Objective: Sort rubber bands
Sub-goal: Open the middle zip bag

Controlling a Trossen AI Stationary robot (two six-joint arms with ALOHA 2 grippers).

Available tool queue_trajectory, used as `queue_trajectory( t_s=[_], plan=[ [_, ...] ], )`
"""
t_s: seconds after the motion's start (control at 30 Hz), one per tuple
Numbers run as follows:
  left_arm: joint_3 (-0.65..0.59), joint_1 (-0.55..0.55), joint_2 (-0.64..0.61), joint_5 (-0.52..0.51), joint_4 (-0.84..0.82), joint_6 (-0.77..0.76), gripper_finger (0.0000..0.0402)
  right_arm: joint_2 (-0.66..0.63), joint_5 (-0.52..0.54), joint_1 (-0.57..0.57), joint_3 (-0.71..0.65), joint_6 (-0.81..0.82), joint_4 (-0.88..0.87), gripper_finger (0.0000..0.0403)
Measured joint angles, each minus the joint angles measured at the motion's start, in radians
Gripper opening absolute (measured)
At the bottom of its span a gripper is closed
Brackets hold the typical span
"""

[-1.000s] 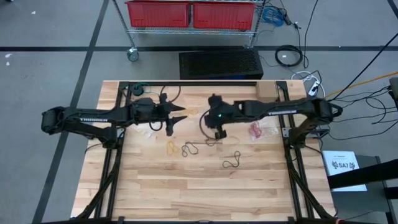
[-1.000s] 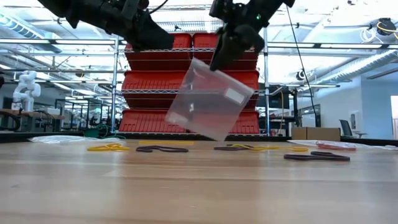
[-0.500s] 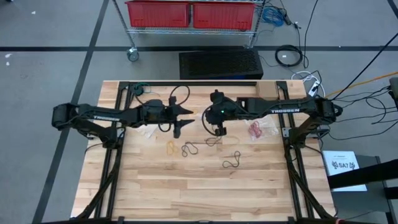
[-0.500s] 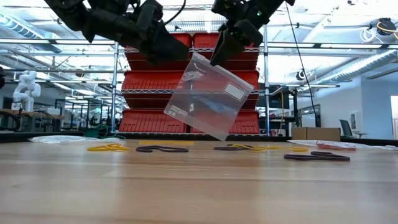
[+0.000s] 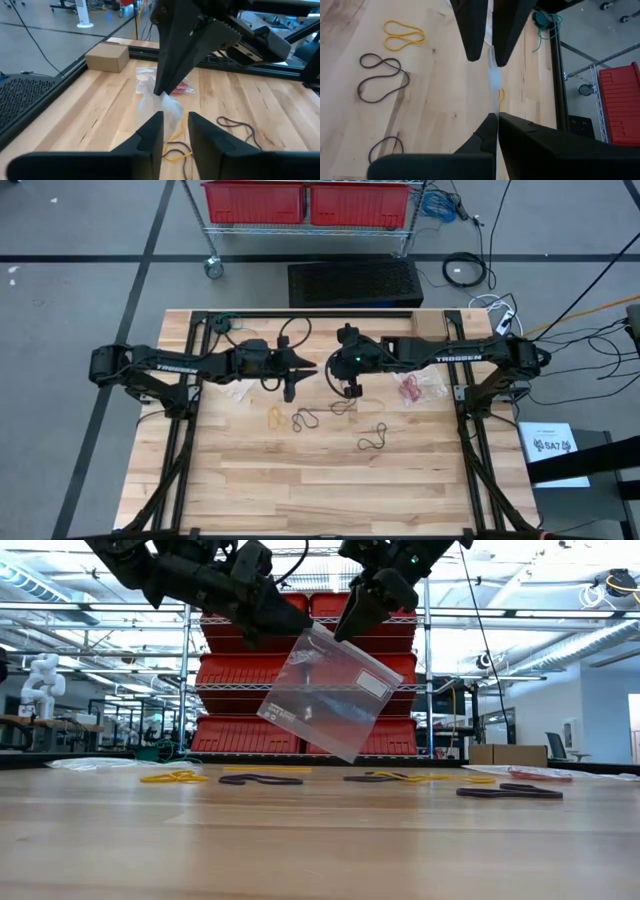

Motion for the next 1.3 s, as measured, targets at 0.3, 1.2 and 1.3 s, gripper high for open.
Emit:
queue_trajectory(
  t_s=[0.3,1.2,1.3],
  plan=[
    [0.000,0.002,0.000,-0.003,0.000,0.048,0.0007,0.000,0.001,0.000,0.000,0.001,-0.001,0.0000],
    [0.001,0.002,-0.001,-0.022,0.001,0.075,0.0001,-0.044,-0.206,-0.026,0.000,0.316,0.051,0.0113],
    [0.001,0.002,-0.001,-0.022,0.001,0.075,0.0000,-0.044,-0.206,-0.034,-0.001,0.317,0.067,0.0114]
  ],
)
